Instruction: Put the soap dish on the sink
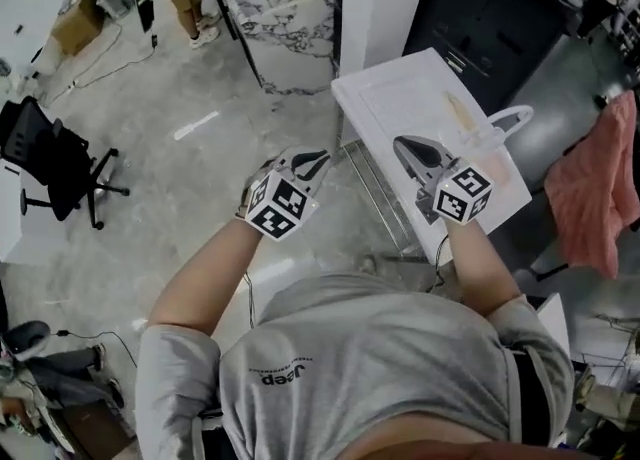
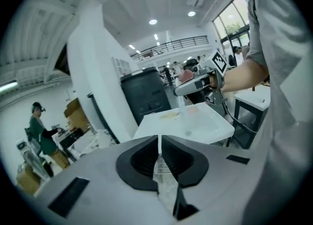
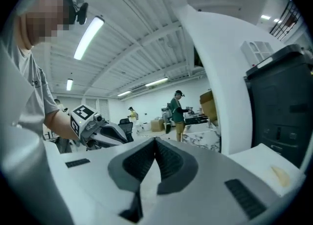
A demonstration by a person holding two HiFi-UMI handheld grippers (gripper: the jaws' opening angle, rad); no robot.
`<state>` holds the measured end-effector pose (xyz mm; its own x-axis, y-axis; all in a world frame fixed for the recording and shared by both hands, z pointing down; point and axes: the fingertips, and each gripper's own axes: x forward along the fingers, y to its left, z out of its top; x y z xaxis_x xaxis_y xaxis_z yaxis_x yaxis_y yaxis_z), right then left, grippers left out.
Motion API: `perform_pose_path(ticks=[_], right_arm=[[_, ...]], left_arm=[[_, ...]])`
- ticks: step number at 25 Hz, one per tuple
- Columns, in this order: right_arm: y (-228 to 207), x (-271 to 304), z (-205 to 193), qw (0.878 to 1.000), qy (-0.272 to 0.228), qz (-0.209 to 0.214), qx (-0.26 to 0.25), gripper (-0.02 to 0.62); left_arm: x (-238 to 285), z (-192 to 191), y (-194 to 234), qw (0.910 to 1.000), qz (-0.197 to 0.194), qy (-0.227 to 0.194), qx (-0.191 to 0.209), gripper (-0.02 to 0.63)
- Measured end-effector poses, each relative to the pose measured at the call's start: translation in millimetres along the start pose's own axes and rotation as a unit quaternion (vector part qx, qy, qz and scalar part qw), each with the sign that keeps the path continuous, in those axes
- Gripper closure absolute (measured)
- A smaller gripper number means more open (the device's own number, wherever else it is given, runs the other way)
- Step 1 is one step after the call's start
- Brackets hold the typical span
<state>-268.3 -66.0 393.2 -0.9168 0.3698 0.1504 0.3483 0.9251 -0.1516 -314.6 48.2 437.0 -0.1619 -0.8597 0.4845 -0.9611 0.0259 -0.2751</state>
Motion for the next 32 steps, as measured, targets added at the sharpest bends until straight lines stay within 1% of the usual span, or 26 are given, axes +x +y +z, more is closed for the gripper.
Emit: perform_pose_path(ticks=[2, 4, 7, 9, 11, 16, 19, 22, 23, 25, 32], right_arm=[[36, 38, 7, 1.0, 0.005, 0.027, -0.011, 0.543], [72, 71, 11, 0.998, 0.01, 0.053, -0.021, 0.543], [122, 117, 16, 0.994, 0.019, 0.098, -0.037, 0.543], [152, 140, 16, 0.991, 0.025, 0.125, -0.043, 0.543], [178, 159, 13, 0.987, 0.031, 0.153, -0.048, 0.543], [227, 188, 3, 0.974, 0.057, 0.212, -0.06, 0.543], [240, 196, 0, 0.969, 0.065, 0.231, -0.066, 0.543], [238, 197, -1, 0.968, 0.069, 0.232, -0.069, 0.544], [236, 197, -2, 0.968, 0.07, 0.23, -0.068, 0.545], [231, 197, -5, 0.97, 0.074, 0.225, -0.064, 0.545], [216, 192, -4, 0.974, 0.074, 0.21, -0.049, 0.545]], left_arm=[[-53, -25, 21, 0.9986, 0.036, -0.011, -0.037, 0.577], [-106, -45, 39, 0.9943, 0.073, -0.026, -0.073, 0.58], [-179, -76, 61, 0.9813, 0.132, -0.049, -0.131, 0.584], [-220, -95, 68, 0.9703, 0.165, -0.064, -0.165, 0.586], [-253, -111, 71, 0.9569, 0.195, -0.083, -0.198, 0.588], [-307, -141, 62, 0.9203, 0.26, -0.123, -0.265, 0.589], [-327, -154, 53, 0.9002, 0.291, -0.14, -0.292, 0.589], [-335, -161, 47, 0.8862, 0.306, -0.151, -0.313, 0.589], [-336, -161, 46, 0.884, 0.308, -0.153, -0.317, 0.589], [-336, -160, 46, 0.8837, 0.306, -0.156, -0.318, 0.589], [-326, -145, 54, 0.8917, 0.288, -0.166, -0.307, 0.589]])
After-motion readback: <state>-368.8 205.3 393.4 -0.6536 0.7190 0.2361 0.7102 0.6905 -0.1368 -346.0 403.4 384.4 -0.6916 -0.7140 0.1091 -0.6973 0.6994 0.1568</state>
